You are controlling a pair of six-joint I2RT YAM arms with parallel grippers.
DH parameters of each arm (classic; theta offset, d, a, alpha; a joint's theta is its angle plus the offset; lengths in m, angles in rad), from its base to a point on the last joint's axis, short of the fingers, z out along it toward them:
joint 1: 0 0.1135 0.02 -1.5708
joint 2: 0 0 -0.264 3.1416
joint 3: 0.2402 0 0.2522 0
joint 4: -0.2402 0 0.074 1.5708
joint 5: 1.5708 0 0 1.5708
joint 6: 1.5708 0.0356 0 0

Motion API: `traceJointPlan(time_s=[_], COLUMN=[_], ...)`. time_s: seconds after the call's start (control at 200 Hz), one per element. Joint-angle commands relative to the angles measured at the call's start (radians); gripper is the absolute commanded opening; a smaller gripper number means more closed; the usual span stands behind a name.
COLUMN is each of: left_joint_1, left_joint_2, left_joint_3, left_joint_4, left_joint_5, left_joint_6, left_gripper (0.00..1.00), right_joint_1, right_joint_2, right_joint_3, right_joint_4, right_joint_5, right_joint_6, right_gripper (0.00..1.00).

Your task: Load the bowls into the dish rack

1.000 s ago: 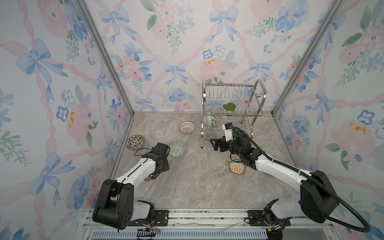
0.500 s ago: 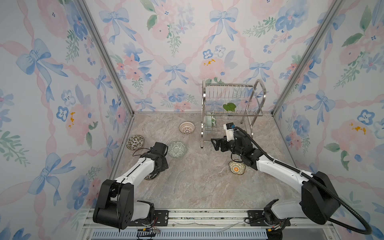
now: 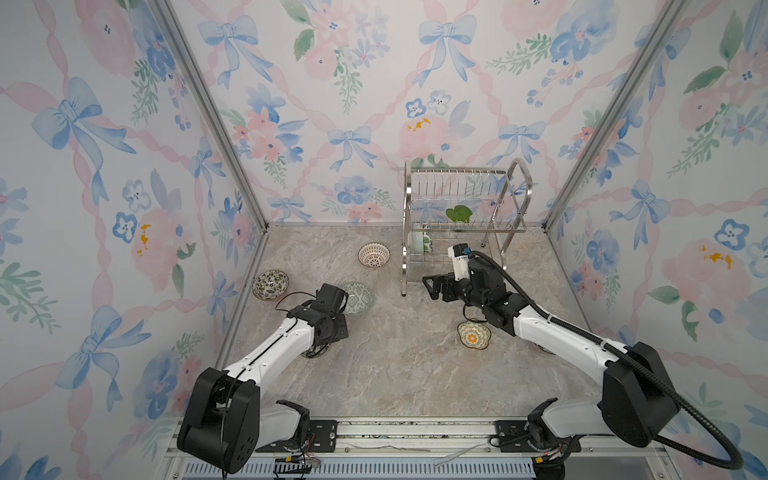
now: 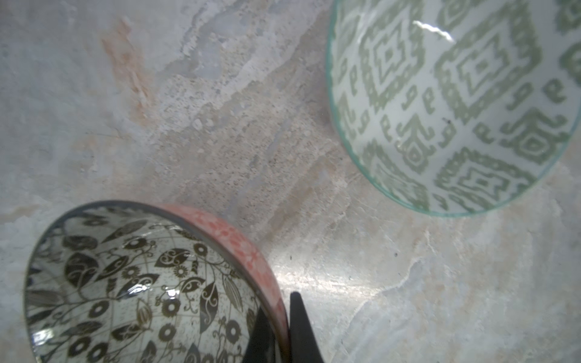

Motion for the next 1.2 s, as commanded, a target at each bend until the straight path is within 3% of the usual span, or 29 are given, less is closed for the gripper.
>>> traceJointPlan(time_s=[0.0,0.195,0.47,0.84,1.195], left_joint_1=[-0.087,-0.259,-0.375,-0.396,-0.403], left_joint_2=[-0.009,0.071,0.217,0.333,0.395], left_joint_3=[-0.001,0.086,0.204,0.291,0.347], left_joint_4=[0.024,0.035,0.047,0.060,0.061], left_joint_5=[0.027,-0.042,-0.082,-0.105,-0.047], left_joint_6=[-0.008,-0.025,0.018,0.062,0.068], left_gripper=[0.00,0.00,0.00,0.00,0.00], right_joint_1=[-0.022,-0.029,-0.032,-0.027,-0.012], right_joint_2=[-0.017,-0.016,-0.010,-0.018,-0.025], right_joint_3=[0.040,0.071,0.077,0.048,0.034], right_joint_4=[-0.067,-0.112,-0.154,-0.149,-0.151], right_joint_5=[-0.010,0.001,0.018,0.053,0.085], right_joint_6=[0.037,0.055,0.101,0.131,0.099], right_gripper=[0.97,0.97,0.97,0.97,0.97])
